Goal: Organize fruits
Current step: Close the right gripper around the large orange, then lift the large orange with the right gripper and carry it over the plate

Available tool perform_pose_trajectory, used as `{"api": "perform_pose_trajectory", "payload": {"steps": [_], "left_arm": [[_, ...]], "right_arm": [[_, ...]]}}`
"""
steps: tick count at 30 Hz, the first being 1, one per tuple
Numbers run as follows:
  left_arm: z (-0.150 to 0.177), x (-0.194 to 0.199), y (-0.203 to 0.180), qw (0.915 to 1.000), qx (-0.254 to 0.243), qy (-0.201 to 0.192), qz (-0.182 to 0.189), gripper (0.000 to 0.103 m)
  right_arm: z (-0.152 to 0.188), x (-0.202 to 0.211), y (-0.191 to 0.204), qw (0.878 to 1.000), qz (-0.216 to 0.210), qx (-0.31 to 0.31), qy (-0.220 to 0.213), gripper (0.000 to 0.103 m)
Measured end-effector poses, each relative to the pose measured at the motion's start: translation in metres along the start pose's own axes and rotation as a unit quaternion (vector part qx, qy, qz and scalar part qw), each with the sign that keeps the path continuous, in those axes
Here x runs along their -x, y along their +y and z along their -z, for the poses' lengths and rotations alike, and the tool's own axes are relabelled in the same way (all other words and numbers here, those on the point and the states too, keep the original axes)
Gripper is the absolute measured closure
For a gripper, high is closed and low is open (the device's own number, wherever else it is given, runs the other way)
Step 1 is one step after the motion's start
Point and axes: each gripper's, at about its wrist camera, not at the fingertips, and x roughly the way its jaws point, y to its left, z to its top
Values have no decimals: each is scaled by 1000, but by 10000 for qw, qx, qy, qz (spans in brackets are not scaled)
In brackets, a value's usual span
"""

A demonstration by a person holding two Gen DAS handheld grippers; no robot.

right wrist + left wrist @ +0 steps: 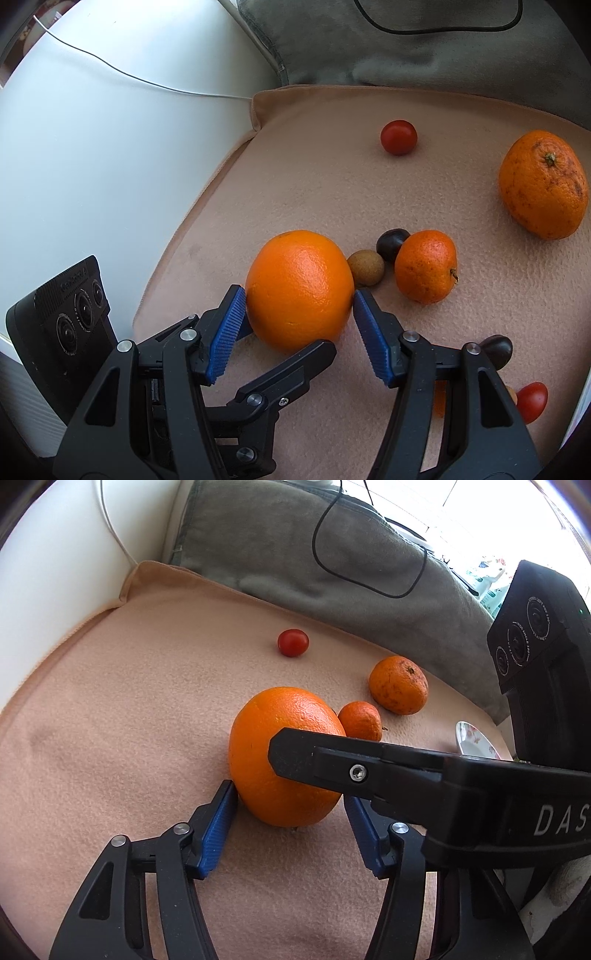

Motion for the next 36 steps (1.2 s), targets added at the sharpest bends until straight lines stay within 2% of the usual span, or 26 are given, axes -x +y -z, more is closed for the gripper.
{"api": "perform_pose_trajectory", "payload": {"steps": [17,36], "left_arm": [[3,12,-14,9998,-130,-114,-15,44],[5,29,-76,9973,-615,-290,262,45]], "right_arm": [[10,23,5,9998,58,76,-167,40],[33,94,-8,9971,264,-9,-713,40]]}}
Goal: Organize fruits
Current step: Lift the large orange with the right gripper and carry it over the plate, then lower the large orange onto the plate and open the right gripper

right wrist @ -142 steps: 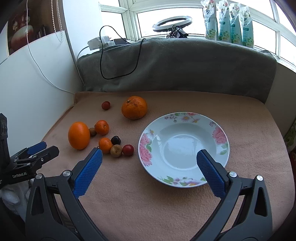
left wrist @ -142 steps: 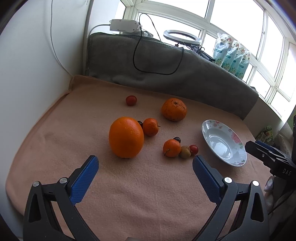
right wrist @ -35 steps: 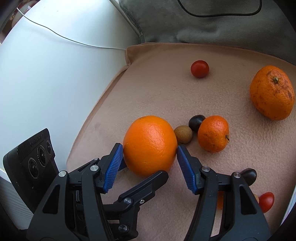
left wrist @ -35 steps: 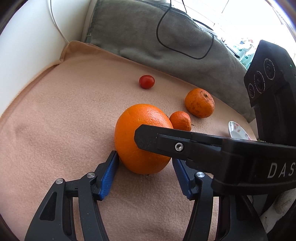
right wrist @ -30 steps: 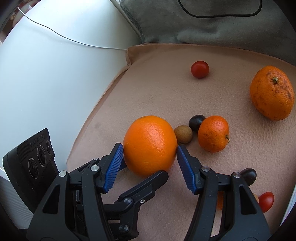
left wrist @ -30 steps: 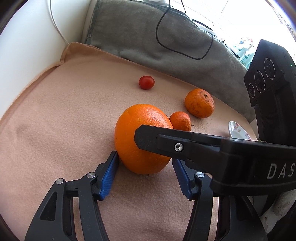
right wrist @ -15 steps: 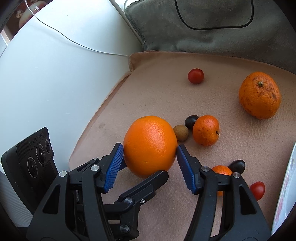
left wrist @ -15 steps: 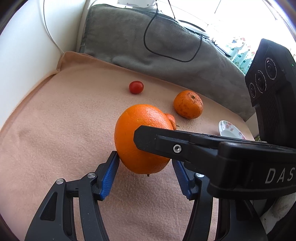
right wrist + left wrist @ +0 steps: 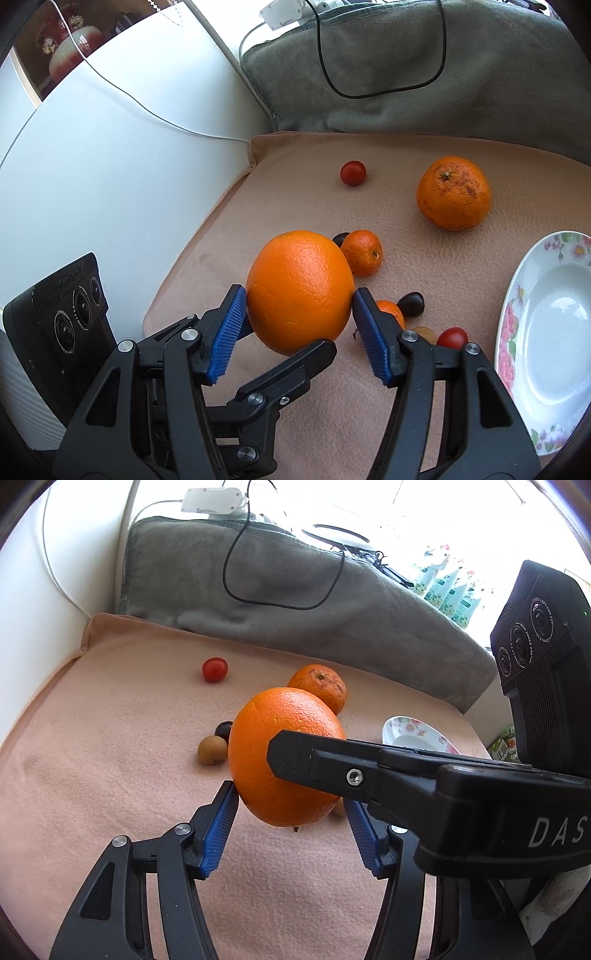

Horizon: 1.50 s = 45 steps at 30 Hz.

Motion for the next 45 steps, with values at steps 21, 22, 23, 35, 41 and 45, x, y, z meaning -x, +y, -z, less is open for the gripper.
{"api": "perform_pose_trajectory", "payload": {"steps": [21,22,23,35,41,45], "left_arm": [[8,-31,-109,9939,-774,320,711,45],[9,-32,-113,9934,-807,344,736,45],[10,-34,-118,9929,-833,369,768,45],[14,-56,-149,9881,-1019,669,940,45],[11,-51,-156,9881,-1152,526,877,45],[7,-47,-152,9888,-1161,471,816,45]], "right_arm": [[43,104,-77,9944,585,-692,-538,40],[45,107,-81,9939,605,-735,-554,40],[48,111,-85,9934,624,-773,-567,40],[61,127,-122,9882,709,-1216,-608,40],[57,140,-135,9833,872,-1358,-838,40],[53,158,-141,9792,1041,-1376,-1069,40]]}}
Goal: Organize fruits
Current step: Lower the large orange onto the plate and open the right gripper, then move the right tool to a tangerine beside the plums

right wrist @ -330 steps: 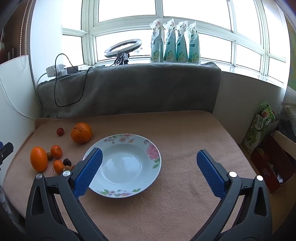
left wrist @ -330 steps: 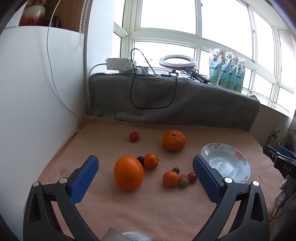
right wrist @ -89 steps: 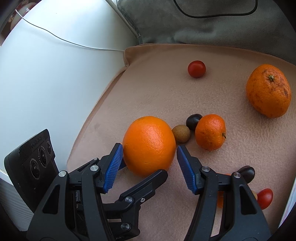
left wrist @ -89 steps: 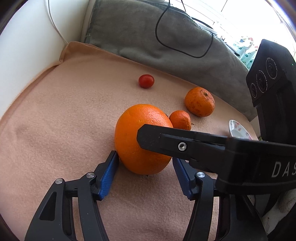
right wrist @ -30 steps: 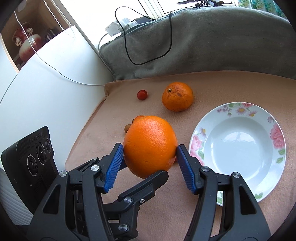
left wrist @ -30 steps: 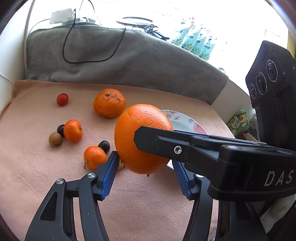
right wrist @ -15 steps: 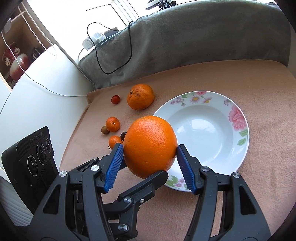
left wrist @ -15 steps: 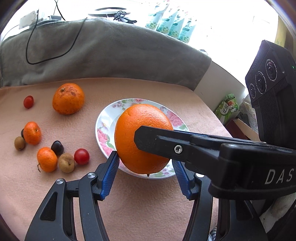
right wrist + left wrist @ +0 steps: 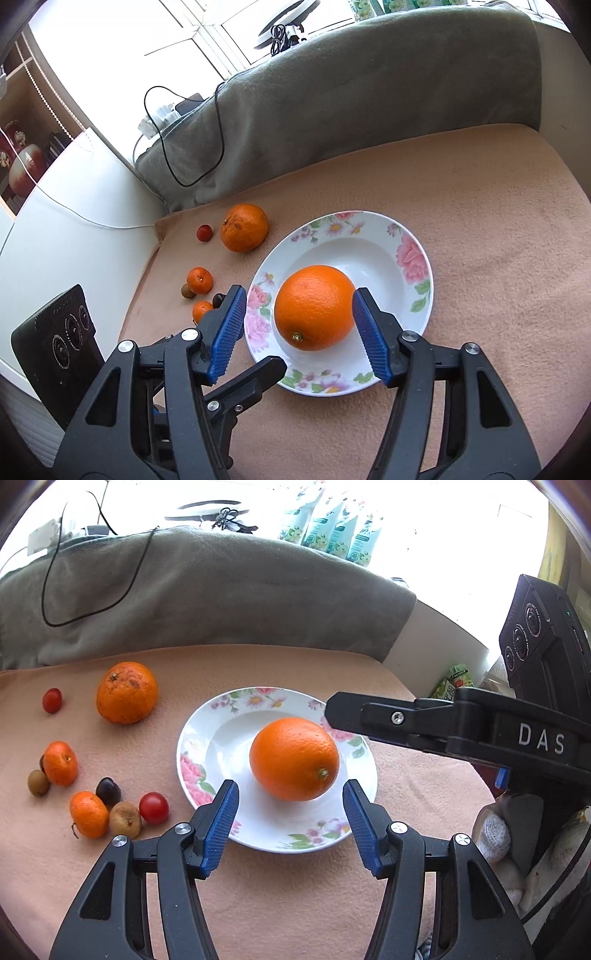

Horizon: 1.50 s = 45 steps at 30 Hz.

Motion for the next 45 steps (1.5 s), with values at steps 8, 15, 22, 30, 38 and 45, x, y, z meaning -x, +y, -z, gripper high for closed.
{"api": "perform_pose_trajectory", "payload": {"steps": [8,15,22,30,38,45], "left_arm": [[4,6,7,10000,-9,-6,-92,44],[6,9,14,9997,10,-21,-236,35],[10,20,34,9990,123,-97,-414,34],[20,41,62,9968,237,-228,-722,34],[28,59,94,9932,466,-318,-1018,34],[31,69,113,9910,605,-375,-1132,34]], "right_arm": [[1,13,-6,9995,249,56,-193,27],[7,16,-1,9985,373,279,-270,18],[8,16,7,9976,399,432,-357,17],[11,12,17,9963,398,662,-374,17],[15,8,39,9933,253,1080,-329,17],[20,0,55,9911,45,1315,-200,17]]}}
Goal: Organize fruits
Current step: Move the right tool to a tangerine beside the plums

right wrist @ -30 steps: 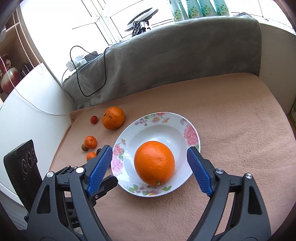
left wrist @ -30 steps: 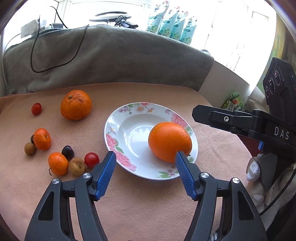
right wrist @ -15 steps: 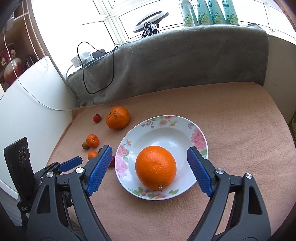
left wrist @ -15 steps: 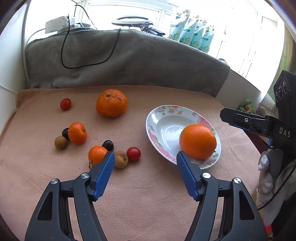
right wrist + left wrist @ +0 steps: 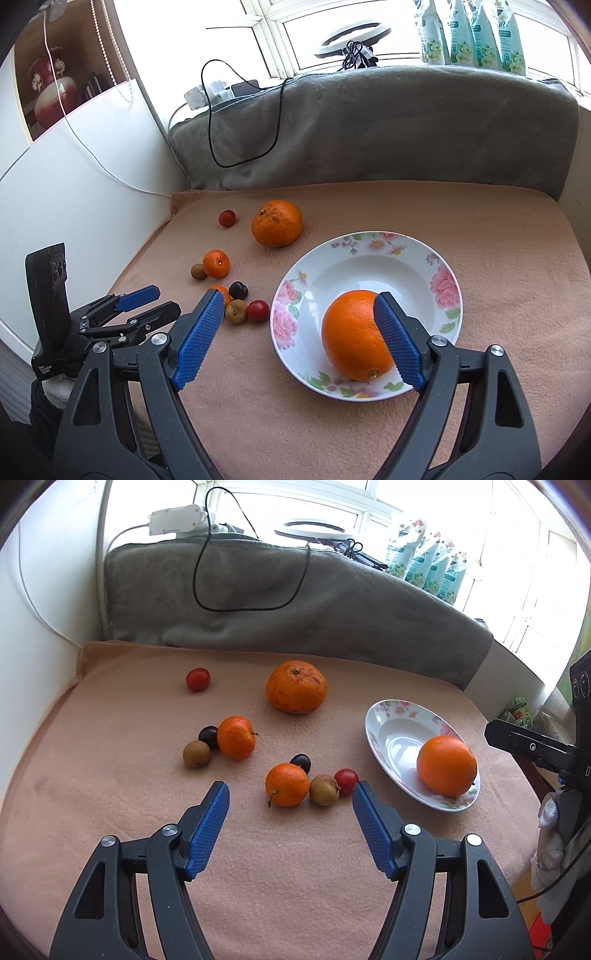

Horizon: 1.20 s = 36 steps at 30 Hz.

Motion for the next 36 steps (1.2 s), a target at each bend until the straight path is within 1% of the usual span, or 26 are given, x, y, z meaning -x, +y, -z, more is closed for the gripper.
{"api": "perform_pose_trajectory", "payload": {"steps": [9,11,16,18,20,24,27,33,36], "left_arm": [[-1,0,20,9999,143,8,-64,34],[-2,0,23,9999,150,0,-79,34],[-5,-3,31,9998,195,-5,-59,34],[-6,-5,34,9998,208,8,-42,34],[-7,-7,37,9998,206,27,-33,34],[-12,-11,43,9998,189,48,0,34],[-16,-17,48,9997,208,74,75,39],[-24,-29,59,9996,234,147,115,41],[-28,-33,62,9993,252,177,193,45]], "right_arm": [[4,-20,22,9993,-192,239,231,19],[4,-25,28,9988,-213,332,294,24],[6,-37,43,9972,-339,525,421,26],[6,-44,50,9963,-406,594,466,29],[7,-50,56,9952,-478,667,533,36],[10,-65,69,9928,-572,818,669,40],[12,-75,75,9913,-613,881,765,42],[12,-89,82,9893,-634,965,894,44],[13,-93,84,9884,-626,1008,950,44]]}}
